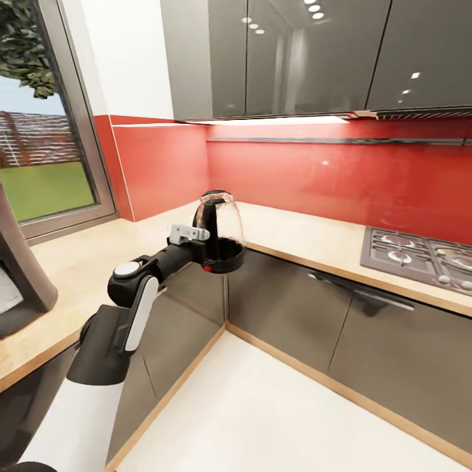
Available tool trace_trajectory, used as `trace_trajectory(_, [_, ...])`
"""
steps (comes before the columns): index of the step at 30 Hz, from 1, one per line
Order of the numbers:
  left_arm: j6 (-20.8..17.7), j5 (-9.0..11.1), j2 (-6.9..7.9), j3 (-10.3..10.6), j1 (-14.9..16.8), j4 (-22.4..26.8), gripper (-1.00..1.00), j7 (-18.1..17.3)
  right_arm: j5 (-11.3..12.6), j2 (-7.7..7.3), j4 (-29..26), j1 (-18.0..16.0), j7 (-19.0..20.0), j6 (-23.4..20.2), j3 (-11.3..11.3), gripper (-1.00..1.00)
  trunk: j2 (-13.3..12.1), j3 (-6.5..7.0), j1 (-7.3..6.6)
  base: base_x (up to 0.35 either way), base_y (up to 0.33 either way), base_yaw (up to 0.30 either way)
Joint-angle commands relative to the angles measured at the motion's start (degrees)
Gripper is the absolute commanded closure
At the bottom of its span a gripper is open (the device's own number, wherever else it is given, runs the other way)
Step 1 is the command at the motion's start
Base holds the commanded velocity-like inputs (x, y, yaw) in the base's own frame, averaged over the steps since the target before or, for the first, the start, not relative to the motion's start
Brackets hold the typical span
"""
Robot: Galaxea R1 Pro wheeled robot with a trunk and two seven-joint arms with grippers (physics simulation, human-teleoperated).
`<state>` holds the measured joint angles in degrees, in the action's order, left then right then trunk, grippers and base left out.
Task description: Set up a coffee station on the kitchen countertop: keep the coffee maker on the countertop, move the bottle of coffee from the kitchen shelf to the counter next to the coffee maker, place a paper coffee filter on top of the coffee maker, put the saucer next to the coffee maker with the coffee cup on the saucer, and place the electric kettle next to the coffee maker.
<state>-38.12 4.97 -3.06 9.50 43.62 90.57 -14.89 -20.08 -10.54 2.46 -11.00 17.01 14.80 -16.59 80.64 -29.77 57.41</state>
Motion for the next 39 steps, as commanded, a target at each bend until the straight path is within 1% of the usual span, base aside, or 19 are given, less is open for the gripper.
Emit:
trace_trajectory(1, [-0.4, 0.7, -0.05, 0.0, 0.1, 0.0, 1.00, 0.2, 0.1, -0.01, 0.2, -0.1, 0.0, 0.4, -0.3, -1.00, 0.0, -0.06, 0.00, 0.008, 0.000, 0.265])
trace_trajectory(3, [-0.4, 0.7, -0.20, 0.3, 0.1, 0.1, 1.00, 3.7, 0.0, -0.01, 0.2, -0.1, 0.0, 0.4, -0.3, -1.00, 0.0, -0.06, 0.00, 0.003, 0.000, 0.268])
trace_trajectory(4, [-0.4, 0.7, -0.35, 0.5, 0.1, 0.1, 1.00, 6.3, 0.0, -0.01, 0.2, -0.1, 0.0, 0.4, -0.3, -1.00, 0.0, -0.06, 0.00, 0.002, 0.000, 0.269])
trace_trajectory(5, [-0.4, 0.7, -1.13, 0.6, 0.1, 0.1, 1.00, 10.4, 0.0, -0.01, 0.2, -0.1, 0.0, 0.4, -0.3, -1.00, 0.0, -0.06, 0.00, 0.001, 0.000, 0.269])
trace_trajectory(6, [-0.4, 0.7, -1.80, 0.7, 0.1, 0.1, 1.00, 12.8, 0.0, -0.01, 0.2, -0.1, 0.0, 0.4, -0.3, -1.00, 0.0, -0.06, 0.00, 0.001, 0.000, 0.269])
trace_trajectory(7, [-0.4, 0.7, -2.72, 0.9, 0.1, 0.1, 1.00, 16.9, 0.0, -0.01, 0.2, -0.1, 0.0, 0.4, -0.3, -1.00, 0.0, -0.06, 0.00, 0.000, 0.000, 0.269])
trace_trajectory(8, [-0.4, 0.7, -2.84, 1.1, 0.1, 0.2, 1.00, 18.0, 0.0, -0.01, 0.2, -0.1, 0.0, 0.4, -0.3, -1.00, 0.0, -0.06, 0.00, 0.000, 0.000, 0.270])
trace_trajectory(10, [-0.4, 0.7, -3.15, 2.0, 0.1, 0.2, 1.00, 21.8, 0.0, -0.01, 0.2, -0.1, 0.0, 0.3, -0.3, -1.00, 0.0, -0.06, 0.00, 0.000, 0.000, 0.259])
trace_trajectory(12, [-0.4, 0.7, -3.25, 2.6, 0.1, 0.2, 1.00, 23.6, 0.0, -0.01, 0.2, -0.1, 0.0, 0.3, -0.3, -1.00, 0.0, -0.06, 0.00, 0.000, 0.000, 0.177])
trace_trajectory(17, [-0.4, 0.7, -3.42, 3.3, 0.1, 0.2, 1.00, 25.2, 0.0, -0.01, 0.2, -0.1, 0.0, 0.3, -0.3, -1.00, 0.0, -0.06, 0.00, 0.000, 0.000, 0.056])
trace_trajectory(24, [-0.3, 0.7, -3.44, 3.4, 0.1, 0.2, 1.00, 25.4, 0.0, -0.01, 0.2, -0.1, 0.0, 0.2, -0.3, -1.00, 0.0, -0.06, 0.00, 0.007, -0.001, 0.006])
trace_trajectory(29, [-0.3, 0.7, -3.44, 3.4, 0.0, 0.2, 1.00, 25.5, 0.0, -0.01, 0.2, -0.1, 0.0, 0.3, -0.3, -1.00, 0.0, -0.06, 0.00, 0.179, -0.106, 0.014])
trace_trajectory(39, [-0.3, 0.7, -3.44, 3.3, 0.1, 0.2, 1.00, 25.5, 0.0, -0.01, 0.2, -0.1, 0.0, 0.3, -0.3, -1.00, 0.0, -0.06, 0.00, 0.061, -0.040, 0.224])
